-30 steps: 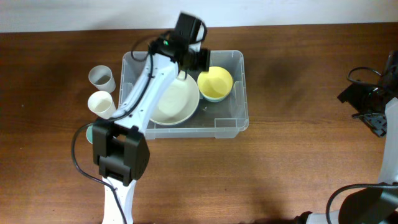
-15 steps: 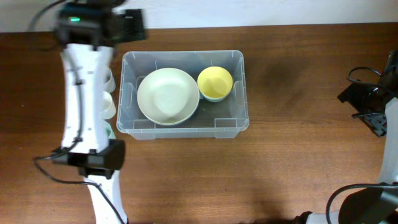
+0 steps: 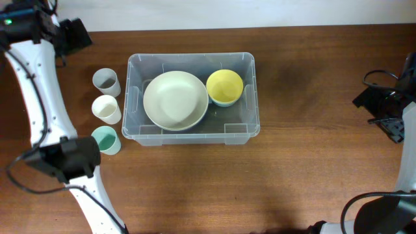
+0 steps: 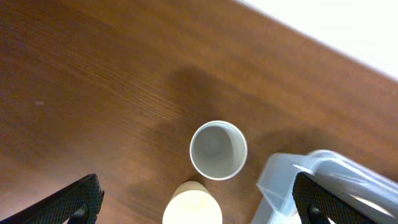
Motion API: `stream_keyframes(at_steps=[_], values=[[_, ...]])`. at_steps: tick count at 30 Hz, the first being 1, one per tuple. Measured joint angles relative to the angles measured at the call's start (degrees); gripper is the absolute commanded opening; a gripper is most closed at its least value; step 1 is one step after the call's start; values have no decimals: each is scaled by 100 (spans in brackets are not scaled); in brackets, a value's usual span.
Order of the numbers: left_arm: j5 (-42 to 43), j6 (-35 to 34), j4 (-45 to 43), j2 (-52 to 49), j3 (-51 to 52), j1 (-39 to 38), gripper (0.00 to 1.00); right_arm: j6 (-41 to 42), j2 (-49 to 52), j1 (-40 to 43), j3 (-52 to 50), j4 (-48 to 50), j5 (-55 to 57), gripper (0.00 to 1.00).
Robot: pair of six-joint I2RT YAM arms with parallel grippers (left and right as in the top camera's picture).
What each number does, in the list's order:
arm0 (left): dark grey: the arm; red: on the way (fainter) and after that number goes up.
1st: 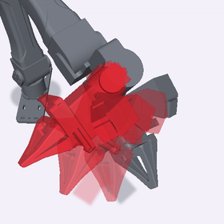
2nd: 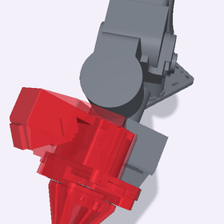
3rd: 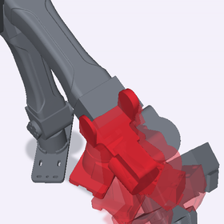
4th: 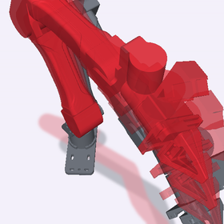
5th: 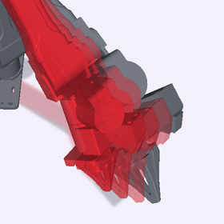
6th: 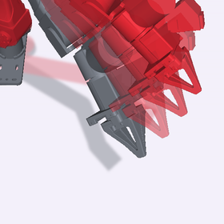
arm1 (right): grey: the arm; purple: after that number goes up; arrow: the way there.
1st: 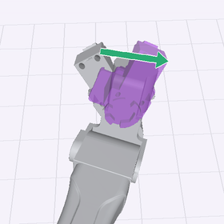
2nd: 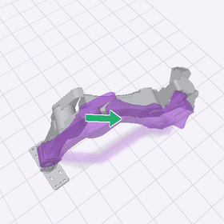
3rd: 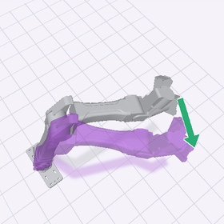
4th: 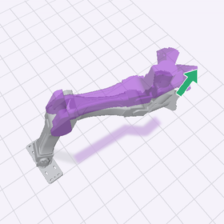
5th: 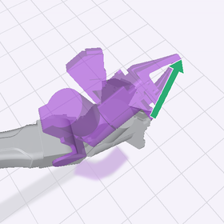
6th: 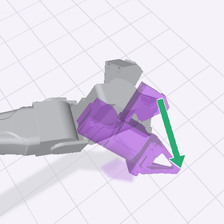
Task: Pack container
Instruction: 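Open the left gripper and withdraw it to the left, then grasp the grey cup's rim with the left gripper and lift it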
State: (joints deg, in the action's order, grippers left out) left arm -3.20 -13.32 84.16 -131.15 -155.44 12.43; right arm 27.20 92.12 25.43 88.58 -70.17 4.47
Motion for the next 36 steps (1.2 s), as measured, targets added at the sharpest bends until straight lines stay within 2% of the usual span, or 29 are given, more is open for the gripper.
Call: stream_keyframes(at_steps=[9, 23, 33, 35, 36], values=[[286, 437, -94, -1161, 149, -7, 99, 2, 0, 0, 0, 0, 0, 99], [302, 437, 55, -1292, 271, 105, 99, -2, 2, 0, 0, 0, 0, 99], [302, 518, 146, -1849, 341, 269, 99, -2, 2, 0, 0, 0, -2, 99], [302, 546, 129, -1912, 341, 251, 96, -2, 0, 0, 0, 2, 0, 99], [302, 562, 129, -1932, 341, 247, 84, 0, 2, 0, 0, 2, 0, 99]])
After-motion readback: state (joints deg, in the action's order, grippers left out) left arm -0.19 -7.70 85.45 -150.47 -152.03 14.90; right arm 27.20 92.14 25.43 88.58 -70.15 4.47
